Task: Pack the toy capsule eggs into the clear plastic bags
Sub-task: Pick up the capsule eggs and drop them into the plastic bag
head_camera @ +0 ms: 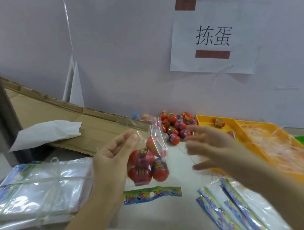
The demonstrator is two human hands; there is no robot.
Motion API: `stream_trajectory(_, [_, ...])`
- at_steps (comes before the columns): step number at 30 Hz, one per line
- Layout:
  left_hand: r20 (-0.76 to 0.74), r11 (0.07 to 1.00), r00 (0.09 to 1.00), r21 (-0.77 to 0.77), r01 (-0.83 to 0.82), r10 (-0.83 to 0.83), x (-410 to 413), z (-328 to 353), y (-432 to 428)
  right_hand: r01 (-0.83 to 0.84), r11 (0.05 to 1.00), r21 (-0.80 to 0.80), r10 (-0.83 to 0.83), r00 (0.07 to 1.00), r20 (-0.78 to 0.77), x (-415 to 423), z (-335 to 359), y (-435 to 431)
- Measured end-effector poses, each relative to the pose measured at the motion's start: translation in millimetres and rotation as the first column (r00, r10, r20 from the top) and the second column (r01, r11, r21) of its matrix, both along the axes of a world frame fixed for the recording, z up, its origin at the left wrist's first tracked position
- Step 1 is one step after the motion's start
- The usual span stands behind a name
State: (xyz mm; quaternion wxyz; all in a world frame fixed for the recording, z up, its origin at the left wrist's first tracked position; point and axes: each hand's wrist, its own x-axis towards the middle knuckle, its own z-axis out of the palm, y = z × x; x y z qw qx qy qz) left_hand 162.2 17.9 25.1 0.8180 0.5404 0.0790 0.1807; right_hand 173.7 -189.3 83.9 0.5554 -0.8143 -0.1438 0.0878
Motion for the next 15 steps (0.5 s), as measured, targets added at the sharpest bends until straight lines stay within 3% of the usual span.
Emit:
stream_trajectory(2, [0.027,0.999,0.999,0.018,0.032,-0.033,0.5,-5.5,-0.5,-0.078,0.997,-0.019,0.073,0.978,-0.193,3.0,-15.6,31.9])
stream_trajectory(3, [0.021,0.999,0.999,0.03,0.026,-0.027,0.3,-5.8,-1.7,-0.095,0.995,0.038,0.101,0.974,-0.205,5.4,-21.6,41.1])
stream_trajectory(8, [-0.007,0.996,0.996,-0.011,0.086,-0.086,0.3,-4.7,0.5,0.051,0.952,0.301,-0.005,0.989,-0.151,16.8,-33.0,53.3])
stream_trajectory(11, [-0.038,0.971,0.972,0.048,0.232,-0.231,0.5,-3.6,2.1,0.052,0.94,0.338,-0.003,0.989,-0.147,19.2,-37.1,51.7])
stream_trajectory(15, [-0.084,0.983,0.979,-0.01,0.186,-0.186,2.9,-6.2,0.9,0.089,0.934,0.347,-0.026,0.983,-0.181,23.1,-37.5,45.7])
